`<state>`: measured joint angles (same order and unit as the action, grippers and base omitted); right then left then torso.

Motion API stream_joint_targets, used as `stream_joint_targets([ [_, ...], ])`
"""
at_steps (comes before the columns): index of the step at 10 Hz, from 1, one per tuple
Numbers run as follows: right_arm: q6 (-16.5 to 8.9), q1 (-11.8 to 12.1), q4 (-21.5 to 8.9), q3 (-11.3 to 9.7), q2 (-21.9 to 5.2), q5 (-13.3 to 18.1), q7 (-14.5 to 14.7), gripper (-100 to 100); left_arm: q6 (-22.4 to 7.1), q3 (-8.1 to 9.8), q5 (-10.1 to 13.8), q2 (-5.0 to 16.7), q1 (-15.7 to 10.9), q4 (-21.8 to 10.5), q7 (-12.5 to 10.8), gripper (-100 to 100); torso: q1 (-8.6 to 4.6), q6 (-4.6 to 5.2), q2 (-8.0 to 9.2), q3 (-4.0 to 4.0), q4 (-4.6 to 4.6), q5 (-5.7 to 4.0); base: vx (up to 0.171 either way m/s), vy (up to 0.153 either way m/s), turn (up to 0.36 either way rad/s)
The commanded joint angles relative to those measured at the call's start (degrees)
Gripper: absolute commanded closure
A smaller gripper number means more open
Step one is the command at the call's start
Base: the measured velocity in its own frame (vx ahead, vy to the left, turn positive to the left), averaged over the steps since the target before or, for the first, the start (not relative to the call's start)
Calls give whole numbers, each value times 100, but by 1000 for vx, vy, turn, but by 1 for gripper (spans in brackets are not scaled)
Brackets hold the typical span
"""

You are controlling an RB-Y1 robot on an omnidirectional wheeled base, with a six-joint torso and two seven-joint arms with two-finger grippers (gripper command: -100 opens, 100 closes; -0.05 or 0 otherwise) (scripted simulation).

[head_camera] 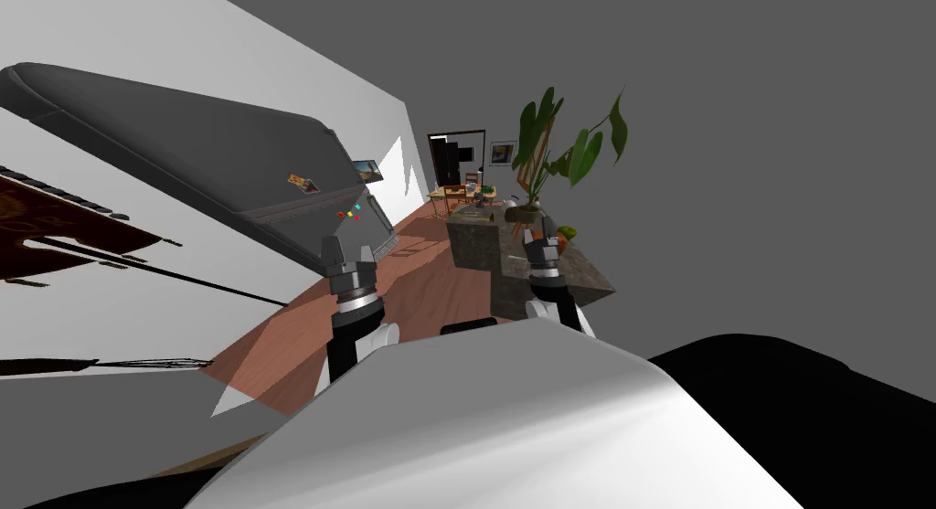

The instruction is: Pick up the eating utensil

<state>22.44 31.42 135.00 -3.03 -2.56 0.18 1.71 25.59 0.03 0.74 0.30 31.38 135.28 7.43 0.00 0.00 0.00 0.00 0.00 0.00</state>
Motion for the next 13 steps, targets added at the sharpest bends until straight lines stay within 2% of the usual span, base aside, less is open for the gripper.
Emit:
stream_joint_targets([
  [1,7,26,-114,39,-200,55,-16,-100,0,0,0,0,0,0,0,0,0,0,0,0,0,0,1,14,39],
  [6,48,105,-678,248,-958,311,-55,-100,0,0,0,0,0,0,0,0,10,0,-1,-1,-1,2,4,30,56],
  [7,48,105,-678,248,-1010,311,-55,-100,0,0,0,0,0,0,0,0,12,-1,-2,-1,-1,2,5,26,25],
  [9,73,144,-1009,357,-1386,461,-63,-100,0,0,0,0,0,0,0,0,6,0,-3,-2,-1,1,9,27,67],
  [10,73,144,-1009,357,-1453,461,-63,-100,0,0,0,0,0,0,0,0,8,-1,-5,-3,-1,2,8,23,31],
  [12,104,188,-1392,461,-1844,634,-60,-100,0,0,0,0,0,0,0,0,8,0,-3,-2,-1,2,8,34,80],
  [13,104,188,-1392,461,-1945,634,-60,-100,0,0,0,0,0,0,0,0,11,0,-3,-2,-1,3,7,29,27],
])
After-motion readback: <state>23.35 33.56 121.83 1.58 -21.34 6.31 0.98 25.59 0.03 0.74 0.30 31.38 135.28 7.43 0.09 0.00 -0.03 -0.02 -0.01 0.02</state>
